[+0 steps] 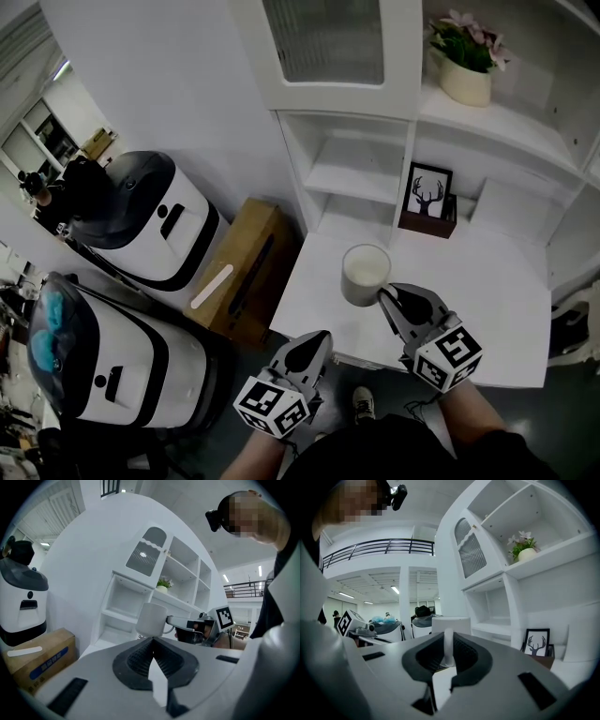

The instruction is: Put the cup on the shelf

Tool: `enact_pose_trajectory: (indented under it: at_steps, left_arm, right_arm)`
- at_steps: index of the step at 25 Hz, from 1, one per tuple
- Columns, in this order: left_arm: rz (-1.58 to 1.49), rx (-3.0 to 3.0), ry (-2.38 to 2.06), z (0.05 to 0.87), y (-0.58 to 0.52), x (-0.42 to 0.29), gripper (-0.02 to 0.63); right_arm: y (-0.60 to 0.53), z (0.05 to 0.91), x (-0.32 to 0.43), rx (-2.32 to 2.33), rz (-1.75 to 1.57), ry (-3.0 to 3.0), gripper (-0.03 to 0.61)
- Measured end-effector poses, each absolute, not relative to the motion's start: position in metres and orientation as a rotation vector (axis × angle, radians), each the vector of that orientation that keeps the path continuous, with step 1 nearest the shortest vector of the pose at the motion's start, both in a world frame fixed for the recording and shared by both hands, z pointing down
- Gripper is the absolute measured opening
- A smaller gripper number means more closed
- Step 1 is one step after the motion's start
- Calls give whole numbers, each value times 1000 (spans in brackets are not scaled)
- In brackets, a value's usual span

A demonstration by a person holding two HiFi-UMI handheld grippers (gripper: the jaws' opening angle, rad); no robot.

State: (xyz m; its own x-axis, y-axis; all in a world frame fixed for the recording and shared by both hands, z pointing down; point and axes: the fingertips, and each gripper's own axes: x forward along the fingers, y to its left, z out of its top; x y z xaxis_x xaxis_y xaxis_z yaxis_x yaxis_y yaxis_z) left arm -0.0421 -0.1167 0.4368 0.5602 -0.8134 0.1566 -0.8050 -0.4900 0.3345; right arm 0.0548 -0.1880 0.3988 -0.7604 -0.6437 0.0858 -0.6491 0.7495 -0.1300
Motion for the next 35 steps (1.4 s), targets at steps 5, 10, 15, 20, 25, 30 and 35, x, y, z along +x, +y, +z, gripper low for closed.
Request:
enact_pose_trajectory:
  at_steps: [5, 10, 15, 20, 25, 30, 35]
  left_arm:
    - [-27, 2420, -1350, 434, -126, -44, 5]
    - [-30, 2407, -1381, 433, -137, -45, 5]
    - [-26, 2400, -1397, 433, -147, -42, 5]
    - [-23, 2412, -1399, 428, -158, -31, 5]
    - [-20, 2427, -1397, 422, -165, -21, 5]
    - [-22, 2444, -1386, 418, -171, -14, 5]
    - [-8, 2457, -1356, 418, -182, -12, 5]
  right_arm:
    - [-203, 399, 56, 1059, 242, -2912, 31]
    - [-216, 402, 55, 1031, 233, -2916, 31]
    - [-227, 404, 56, 1013, 232, -2920, 31]
    - [-238, 400, 65, 1014, 230, -2930, 31]
    - [-246, 395, 73, 1020, 217, -2933, 31]
    - [-252, 389, 76, 1031, 198, -2938, 31]
    - [-261, 390, 75, 1050, 196, -2931, 31]
